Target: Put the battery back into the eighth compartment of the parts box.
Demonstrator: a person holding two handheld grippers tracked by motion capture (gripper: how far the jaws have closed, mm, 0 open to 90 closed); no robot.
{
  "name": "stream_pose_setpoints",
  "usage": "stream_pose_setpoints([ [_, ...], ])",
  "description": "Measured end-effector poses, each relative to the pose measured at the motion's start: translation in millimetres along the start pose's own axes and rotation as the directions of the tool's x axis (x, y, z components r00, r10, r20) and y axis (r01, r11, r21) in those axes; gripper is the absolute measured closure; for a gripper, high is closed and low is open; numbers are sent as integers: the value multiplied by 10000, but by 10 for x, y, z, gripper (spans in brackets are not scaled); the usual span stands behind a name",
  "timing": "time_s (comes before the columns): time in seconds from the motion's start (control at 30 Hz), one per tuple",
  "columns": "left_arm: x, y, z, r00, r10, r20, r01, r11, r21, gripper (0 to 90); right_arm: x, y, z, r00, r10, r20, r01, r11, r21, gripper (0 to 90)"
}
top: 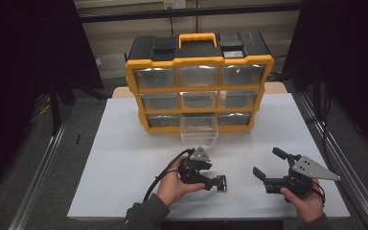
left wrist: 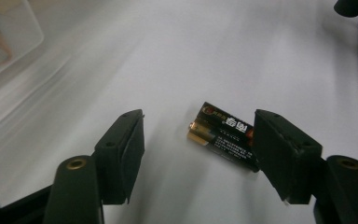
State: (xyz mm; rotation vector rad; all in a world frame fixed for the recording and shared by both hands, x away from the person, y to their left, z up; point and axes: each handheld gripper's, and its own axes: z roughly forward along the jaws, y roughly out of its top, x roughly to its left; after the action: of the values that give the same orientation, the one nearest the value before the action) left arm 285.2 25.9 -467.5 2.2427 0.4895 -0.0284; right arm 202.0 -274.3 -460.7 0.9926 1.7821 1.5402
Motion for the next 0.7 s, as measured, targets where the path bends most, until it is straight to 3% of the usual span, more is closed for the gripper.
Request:
stream_pose_setpoints([
  [0.1, -34, -1, 35, 10000, -13, 81, 13, 10000, 60, 389, 4, 1, 1, 10000, -25, -19, 25, 10000, -8, 21],
  [0.33, -80, -4, 121, 9988, 427, 244, -433, 9987, 251, 386, 3, 2, 1, 10000, -41, -10, 41, 10000, -18, 21],
  [0.37, -89, 1, 117, 9988, 431, 215, -441, 9979, 480, 387, 4, 2, 1, 10000, -30, -18, 30, 10000, -8, 22],
  [0.4, -93, -11, 140, 9989, 381, 258, -388, 9989, 272, 389, 4, 1, 1, 10000, -33, -20, 33, 10000, -7, 22],
  [0.5, -89, -13, 142, 9990, 417, 171, -423, 9985, 357, 393, 2, 2, -1, 10000, -30, -22, 30, 10000, -26, 22],
  [0.53, -98, -15, 146, 9995, 240, 184, -244, 9995, 217, 395, 2, 3, -1, 10000, -36, -23, 36, 10000, -25, 22],
  [0.6, -83, 4, 104, 9982, 559, 208, -572, 9960, 682, 404, 2, 2, -1, 10000, -38, -20, 38, 10000, -22, 22],
  [0.7, -90, -9, 118, 9985, 497, 207, -505, 9979, 403, 407, 4, 2, 1, 10000, -35, -34, 35, 10000, -13, 22],
])
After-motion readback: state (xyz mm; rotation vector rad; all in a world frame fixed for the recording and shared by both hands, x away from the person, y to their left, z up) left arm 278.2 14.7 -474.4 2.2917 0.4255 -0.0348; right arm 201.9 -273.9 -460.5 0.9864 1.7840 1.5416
